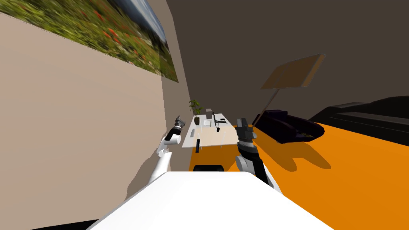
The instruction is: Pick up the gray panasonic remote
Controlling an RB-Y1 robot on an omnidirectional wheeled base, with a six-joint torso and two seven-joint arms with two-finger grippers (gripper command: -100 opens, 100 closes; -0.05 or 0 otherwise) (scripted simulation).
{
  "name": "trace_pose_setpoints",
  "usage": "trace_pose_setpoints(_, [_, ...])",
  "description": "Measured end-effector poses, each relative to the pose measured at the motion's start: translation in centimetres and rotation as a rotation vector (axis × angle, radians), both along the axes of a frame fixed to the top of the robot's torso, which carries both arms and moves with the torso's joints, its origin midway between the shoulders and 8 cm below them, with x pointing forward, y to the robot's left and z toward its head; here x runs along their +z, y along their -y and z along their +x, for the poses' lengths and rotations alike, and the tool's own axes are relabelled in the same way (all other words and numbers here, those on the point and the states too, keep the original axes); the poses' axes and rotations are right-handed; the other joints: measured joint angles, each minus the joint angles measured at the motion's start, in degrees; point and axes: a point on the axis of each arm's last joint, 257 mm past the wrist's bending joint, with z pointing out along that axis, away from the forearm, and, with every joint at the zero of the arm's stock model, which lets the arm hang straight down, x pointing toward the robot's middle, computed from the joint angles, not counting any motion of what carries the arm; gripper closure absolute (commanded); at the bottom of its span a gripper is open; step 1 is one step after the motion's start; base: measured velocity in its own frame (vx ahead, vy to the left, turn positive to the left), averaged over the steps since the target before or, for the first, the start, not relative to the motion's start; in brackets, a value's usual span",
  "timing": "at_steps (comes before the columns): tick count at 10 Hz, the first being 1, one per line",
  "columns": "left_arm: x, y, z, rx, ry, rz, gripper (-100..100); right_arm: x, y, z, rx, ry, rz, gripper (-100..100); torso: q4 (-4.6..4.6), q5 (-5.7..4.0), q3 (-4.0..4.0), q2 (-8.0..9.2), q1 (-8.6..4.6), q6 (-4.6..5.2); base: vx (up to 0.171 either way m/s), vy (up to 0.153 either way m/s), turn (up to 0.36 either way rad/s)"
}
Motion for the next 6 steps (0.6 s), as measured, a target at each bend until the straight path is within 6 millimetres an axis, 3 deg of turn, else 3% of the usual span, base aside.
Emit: trace_pose_setpoints(6, [-5.6, -1.7, 2.2, 0.030, -0.184, -0.146, -100, 0.0, 0.0, 0.0, 0.000, 0.000, 0.000, 0, 0.00, -0.01, 0.01, 0.01, -0.03, -0.02, 0.002, -0.023, -0.043])
